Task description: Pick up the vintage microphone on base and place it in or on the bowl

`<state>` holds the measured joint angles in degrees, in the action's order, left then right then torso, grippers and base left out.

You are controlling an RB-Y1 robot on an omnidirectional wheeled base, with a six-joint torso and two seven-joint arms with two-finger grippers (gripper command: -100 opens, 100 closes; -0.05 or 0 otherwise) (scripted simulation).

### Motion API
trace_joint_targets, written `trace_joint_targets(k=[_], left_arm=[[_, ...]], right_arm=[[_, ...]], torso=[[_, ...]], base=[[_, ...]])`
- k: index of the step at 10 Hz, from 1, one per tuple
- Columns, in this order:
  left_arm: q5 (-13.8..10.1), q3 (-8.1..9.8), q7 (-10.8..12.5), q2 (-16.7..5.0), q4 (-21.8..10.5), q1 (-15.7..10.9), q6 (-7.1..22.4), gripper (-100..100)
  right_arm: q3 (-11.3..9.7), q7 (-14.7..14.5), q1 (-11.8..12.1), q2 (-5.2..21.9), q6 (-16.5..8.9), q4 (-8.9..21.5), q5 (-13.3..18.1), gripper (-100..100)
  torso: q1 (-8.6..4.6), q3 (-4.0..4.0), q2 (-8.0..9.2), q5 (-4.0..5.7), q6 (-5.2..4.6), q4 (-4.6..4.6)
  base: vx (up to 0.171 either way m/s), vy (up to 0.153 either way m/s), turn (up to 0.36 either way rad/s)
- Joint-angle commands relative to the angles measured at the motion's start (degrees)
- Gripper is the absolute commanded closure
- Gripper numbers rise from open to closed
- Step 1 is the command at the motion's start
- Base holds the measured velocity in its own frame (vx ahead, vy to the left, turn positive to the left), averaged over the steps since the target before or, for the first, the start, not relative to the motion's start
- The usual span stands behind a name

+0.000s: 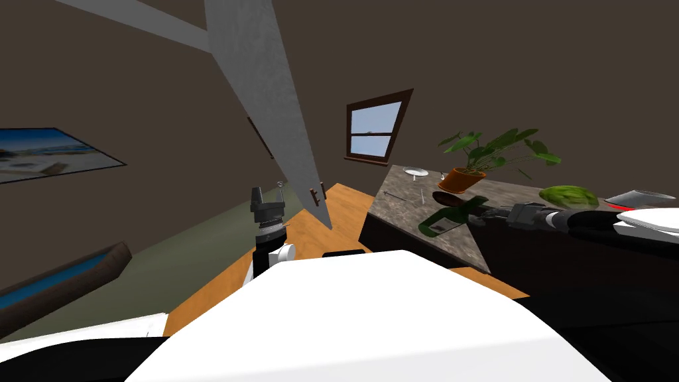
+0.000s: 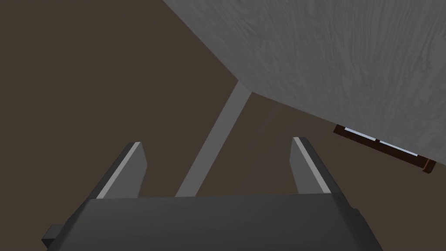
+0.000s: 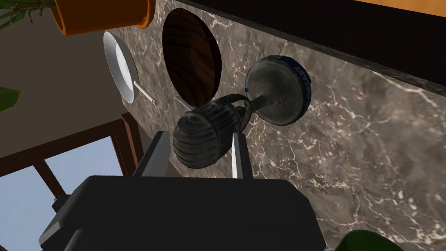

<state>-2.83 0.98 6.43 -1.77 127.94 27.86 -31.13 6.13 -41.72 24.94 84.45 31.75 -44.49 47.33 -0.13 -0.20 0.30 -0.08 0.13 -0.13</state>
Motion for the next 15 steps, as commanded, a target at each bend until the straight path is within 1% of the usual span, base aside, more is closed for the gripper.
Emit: trace_joint_targets(k=[1,2,4,7,8,10,11,12,13,15], left_arm=[[0.0,0.00,0.0,0.0,0.0,0.0,0.0,0],[0.0,0.00,0.0,0.0,0.0,0.0,0.0,0],[0.0,0.01,0.0,0.0,0.0,0.0,0.0,0],[0.0,0.00,0.0,0.0,0.0,0.0,0.0,0],[0.0,0.01,0.0,0.0,0.0,0.0,0.0,0],[0.0,0.01,0.0,0.0,0.0,0.0,0.0,0],[0.0,0.01,0.0,0.0,0.0,0.0,0.0,0],[0.0,0.01,0.0,0.0,0.0,0.0,0.0,0],[0.0,0.01,0.0,0.0,0.0,0.0,0.0,0],[0.0,0.02,0.0,0.0,0.0,0.0,0.0,0]], right_arm=[[1.1,0.6,1.7,1.4,0.8,2.1,-1.2,100],[1.2,0.8,1.9,1.8,1.3,3.6,-1.6,100],[1.2,0.8,1.9,1.8,1.3,3.6,-1.6,100],[1.6,1.7,2.3,3.1,3.0,7.9,-2.6,100],[1.6,1.7,2.3,3.1,3.0,7.9,-2.6,100],[1.8,2.4,2.6,3.8,4.3,10.7,-3.0,100],[2.1,3.1,2.8,4.3,5.7,13.3,-3.2,100],[2.1,3.1,2.4,4.3,5.7,13.3,-3.2,100],[2.3,4.0,3.0,4.7,7.0,15.8,-3.3,100],[2.3,4.0,2.9,4.7,7.0,15.8,-3.3,100]], torso=[[0.00,0.00,0.00,0.00,0.00,0.00],[-0.05,0.01,-0.02,-0.01,-0.03,0.00],[0.03,0.06,-0.13,0.04,-0.21,0.02],[0.08,0.11,-0.22,-0.01,-0.05,0.03],[0.03,0.12,-0.23,-0.01,-0.03,0.03],[0.05,0.11,-0.21,0.01,-0.11,0.03],[0.04,0.10,-0.21,0.01,-0.11,0.02],[-0.03,0.12,-0.23,-0.01,0.03,0.03],[-0.06,0.11,-0.22,0.01,-0.13,0.02],[-0.13,0.14,-0.27,0.07,-0.18,0.03]], base=[[-0.081,-0.068,0.331],[-0.053,-0.060,0.244],[-0.009,-0.015,-0.006],[-0.018,-0.026,0.187],[-0.018,-0.045,0.135],[-0.022,-0.035,0.167],[-0.036,-0.061,0.338],[-0.034,-0.081,0.176],[-0.011,-0.094,0.244],[-0.008,-0.057,0.054]])
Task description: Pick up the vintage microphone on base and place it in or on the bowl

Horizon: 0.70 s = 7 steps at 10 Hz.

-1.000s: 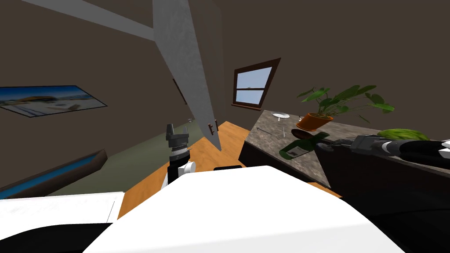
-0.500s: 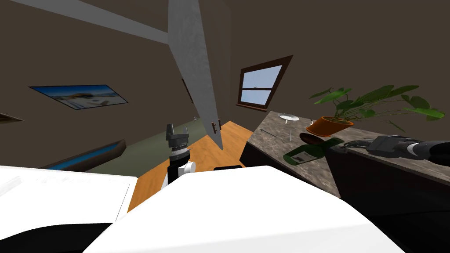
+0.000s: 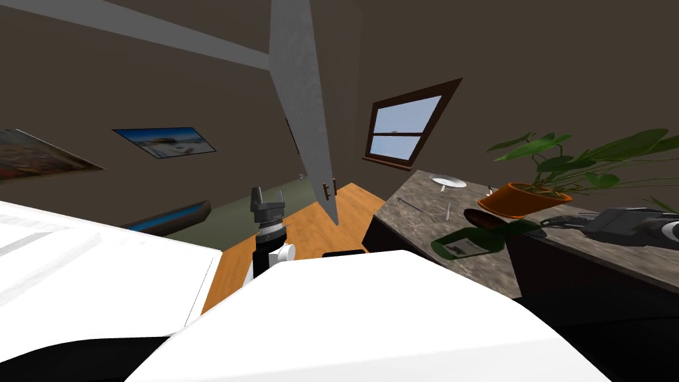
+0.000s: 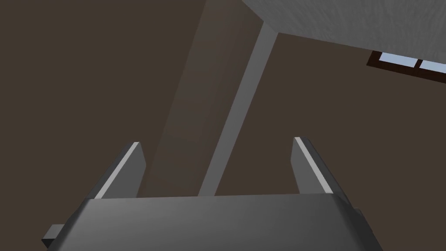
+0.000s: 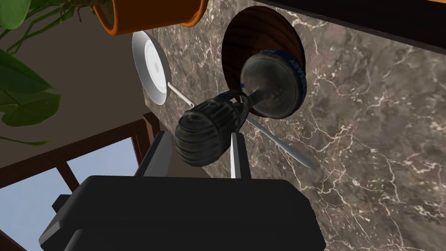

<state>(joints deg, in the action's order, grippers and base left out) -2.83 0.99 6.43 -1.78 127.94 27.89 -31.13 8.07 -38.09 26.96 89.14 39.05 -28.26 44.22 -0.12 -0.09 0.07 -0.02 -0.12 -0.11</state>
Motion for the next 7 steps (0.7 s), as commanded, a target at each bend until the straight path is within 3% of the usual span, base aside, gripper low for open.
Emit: trace_joint_targets(k=[1,3,4,7], left_arm=[[0.0,0.00,0.0,0.0,0.0,0.0,0.0,0],[0.0,0.00,0.0,0.0,0.0,0.0,0.0,0],[0.0,0.00,0.0,0.0,0.0,0.0,0.0,0],[0.0,0.00,0.0,0.0,0.0,0.0,0.0,0]], right_arm=[[0.6,1.2,1.0,0.3,0.9,1.9,-0.3,100],[0.6,1.2,1.0,0.3,0.9,1.9,-0.3,100],[0.8,2.0,1.0,0.4,2.1,4.0,-0.3,100],[0.9,2.5,1.0,0.4,2.6,4.9,-0.3,100]], torso=[[0.00,0.00,0.00,0.00,0.00,0.00],[-0.02,0.04,-0.07,-0.05,0.10,0.01],[0.06,0.01,-0.03,-0.05,0.00,0.00],[0.06,0.04,-0.08,-0.05,0.03,0.00]], base=[[-0.009,-0.045,0.226],[-0.008,-0.048,0.068],[-0.008,-0.063,0.170],[0.003,-0.045,0.074]])
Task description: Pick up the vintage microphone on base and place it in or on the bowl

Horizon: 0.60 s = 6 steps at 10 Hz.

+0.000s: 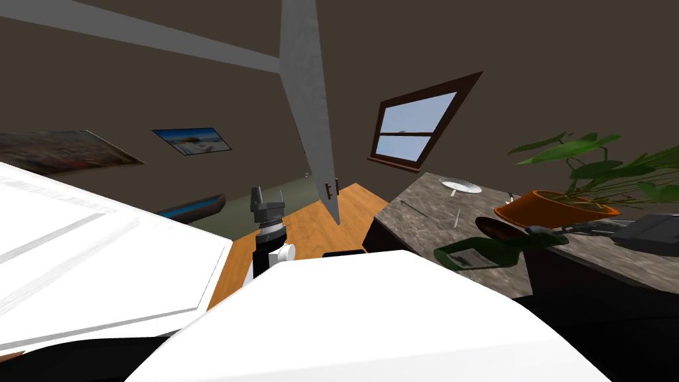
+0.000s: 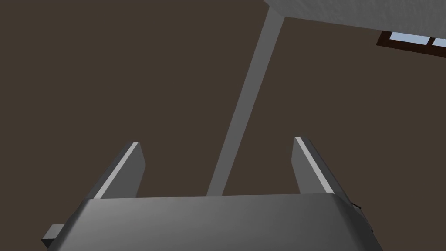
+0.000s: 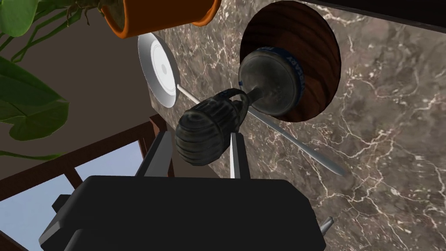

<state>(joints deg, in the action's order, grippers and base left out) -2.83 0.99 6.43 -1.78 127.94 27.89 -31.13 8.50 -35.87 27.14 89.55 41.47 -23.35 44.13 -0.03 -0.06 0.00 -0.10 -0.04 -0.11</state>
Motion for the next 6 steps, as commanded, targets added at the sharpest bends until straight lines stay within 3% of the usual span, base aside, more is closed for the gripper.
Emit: trace_joint_targets(k=[1,2,3,4,6], left_arm=[[0.0,0.00,0.0,0.0,0.0,0.0,0.0,0],[0.0,0.00,0.0,0.0,0.0,0.0,0.0,0],[0.0,0.01,0.0,0.0,0.0,0.0,0.0,0],[0.0,0.01,0.0,0.0,0.0,0.0,0.0,0],[0.0,0.00,0.0,0.0,0.0,0.0,0.0,0]], right_arm=[[0.7,1.0,0.7,-0.1,1.1,1.7,-0.2,100],[0.8,1.7,0.7,-0.1,2.0,3.2,-0.2,100],[0.8,1.7,2.3,-0.1,2.0,2.3,-0.2,100],[0.8,1.7,0.7,-0.1,2.0,3.2,-0.2,100],[0.9,2.3,0.6,-0.2,2.8,4.3,0.0,100]], torso=[[0.00,0.00,0.00,0.00,0.00,0.00],[-0.17,0.04,-0.07,-0.02,0.12,0.01],[-0.37,0.08,-0.14,0.04,0.13,0.03],[-0.32,0.06,-0.10,0.08,-0.01,0.03],[-0.01,-0.01,0.02,-0.01,0.01,-0.01]], base=[[0.011,-0.092,0.243],[0.017,-0.149,0.284],[0.004,-0.111,0.098],[-0.005,-0.038,-0.028],[-0.007,-0.033,0.089]])
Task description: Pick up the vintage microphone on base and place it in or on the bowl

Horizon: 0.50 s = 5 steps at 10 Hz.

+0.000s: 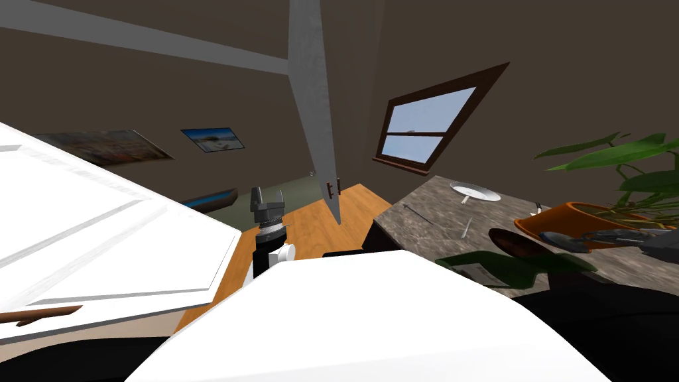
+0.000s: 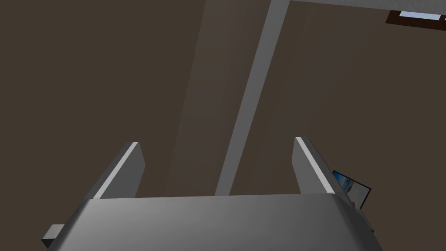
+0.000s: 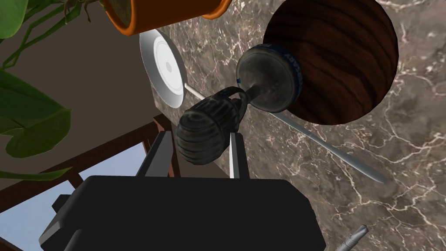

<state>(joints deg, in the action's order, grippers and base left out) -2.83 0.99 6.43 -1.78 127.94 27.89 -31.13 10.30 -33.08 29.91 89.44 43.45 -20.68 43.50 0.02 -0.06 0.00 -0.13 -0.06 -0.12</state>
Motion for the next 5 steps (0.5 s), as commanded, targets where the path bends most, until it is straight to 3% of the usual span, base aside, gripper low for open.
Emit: trace_joint_targets(k=[1,4,5], left_arm=[[0.0,0.00,0.0,0.0,0.0,0.0,0.0,0],[0.0,0.00,0.0,0.0,0.0,0.0,0.0,0],[0.0,0.00,0.0,0.0,0.0,0.0,0.0,0]], right_arm=[[-0.9,-0.5,-2.1,-0.1,0.8,1.7,0.6,100],[-1.0,-0.2,-2.5,0.0,1.9,2.9,0.9,100],[-0.8,0.0,-2.1,0.0,1.7,2.6,0.8,-100]], torso=[[0.00,0.00,0.00,0.00,0.00,0.00],[0.04,0.01,-0.01,-0.04,-0.01,0.01],[0.11,0.01,0.00,-0.05,-0.03,0.01]], base=[[-0.001,-0.014,0.006],[-0.002,-0.030,0.064],[0.000,0.000,0.000]])
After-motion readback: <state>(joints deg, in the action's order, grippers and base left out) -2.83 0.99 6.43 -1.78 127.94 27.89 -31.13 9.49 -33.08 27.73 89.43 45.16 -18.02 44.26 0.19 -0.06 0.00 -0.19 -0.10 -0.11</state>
